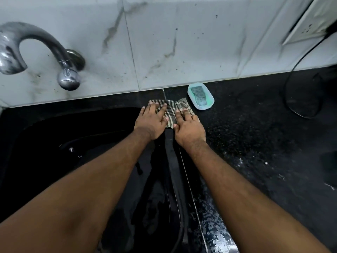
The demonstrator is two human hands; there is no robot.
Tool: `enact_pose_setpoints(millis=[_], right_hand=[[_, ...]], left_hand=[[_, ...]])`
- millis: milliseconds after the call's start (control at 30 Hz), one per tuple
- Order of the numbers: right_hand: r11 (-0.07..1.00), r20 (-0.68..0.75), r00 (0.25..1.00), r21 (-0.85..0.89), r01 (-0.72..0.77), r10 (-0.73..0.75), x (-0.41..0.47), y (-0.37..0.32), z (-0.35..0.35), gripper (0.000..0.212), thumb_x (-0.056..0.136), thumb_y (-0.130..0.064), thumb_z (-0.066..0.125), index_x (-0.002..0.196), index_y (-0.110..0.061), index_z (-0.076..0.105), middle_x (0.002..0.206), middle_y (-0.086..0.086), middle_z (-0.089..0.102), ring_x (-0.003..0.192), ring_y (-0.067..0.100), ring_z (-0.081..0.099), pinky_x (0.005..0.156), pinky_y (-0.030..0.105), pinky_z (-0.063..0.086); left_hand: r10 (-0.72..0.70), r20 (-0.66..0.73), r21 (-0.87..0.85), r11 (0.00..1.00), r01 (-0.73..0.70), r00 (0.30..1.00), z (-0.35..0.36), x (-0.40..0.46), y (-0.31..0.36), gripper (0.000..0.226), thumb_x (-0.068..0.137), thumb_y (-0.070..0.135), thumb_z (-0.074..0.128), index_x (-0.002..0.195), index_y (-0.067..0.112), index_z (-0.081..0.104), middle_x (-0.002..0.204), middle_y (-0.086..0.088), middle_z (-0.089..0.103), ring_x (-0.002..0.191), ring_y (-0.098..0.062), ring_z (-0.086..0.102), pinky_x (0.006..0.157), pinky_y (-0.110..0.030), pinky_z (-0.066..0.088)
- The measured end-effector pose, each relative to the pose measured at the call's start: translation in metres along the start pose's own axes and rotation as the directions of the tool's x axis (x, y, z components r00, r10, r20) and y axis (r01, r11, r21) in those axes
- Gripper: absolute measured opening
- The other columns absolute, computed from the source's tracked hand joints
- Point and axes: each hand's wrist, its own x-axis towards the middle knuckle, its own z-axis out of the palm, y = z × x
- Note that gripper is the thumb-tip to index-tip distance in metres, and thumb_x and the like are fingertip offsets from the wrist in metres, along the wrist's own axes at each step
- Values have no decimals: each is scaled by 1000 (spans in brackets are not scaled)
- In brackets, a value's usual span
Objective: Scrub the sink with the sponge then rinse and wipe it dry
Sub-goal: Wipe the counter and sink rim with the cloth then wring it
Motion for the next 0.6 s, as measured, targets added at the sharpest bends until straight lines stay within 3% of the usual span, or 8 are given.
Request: enact_pose_setpoints(millis=[300, 600], right_hand=[[1000, -40, 999, 14, -18, 19, -82, 22, 13, 57, 103, -41, 28, 156, -23, 23, 161, 4, 25, 139, 25, 31, 112, 38, 31], [1000, -56, 998, -8, 6, -7, -159, 30, 24, 58, 101, -41, 28, 156, -21, 26, 160, 5, 29, 139, 27, 32, 113, 40, 33]], left_hand=[[-7, 21, 66, 998, 6, 1000, 16, -81, 49, 73, 99, 60, 29, 159, 23, 13, 160, -16, 23, 148, -32, 23, 124, -47, 10], [-54, 27, 53, 997, 53, 998, 25, -163, 89, 71, 100, 53, 37, 158, 17, 18, 158, -17, 25, 147, -32, 23, 124, -49, 8]])
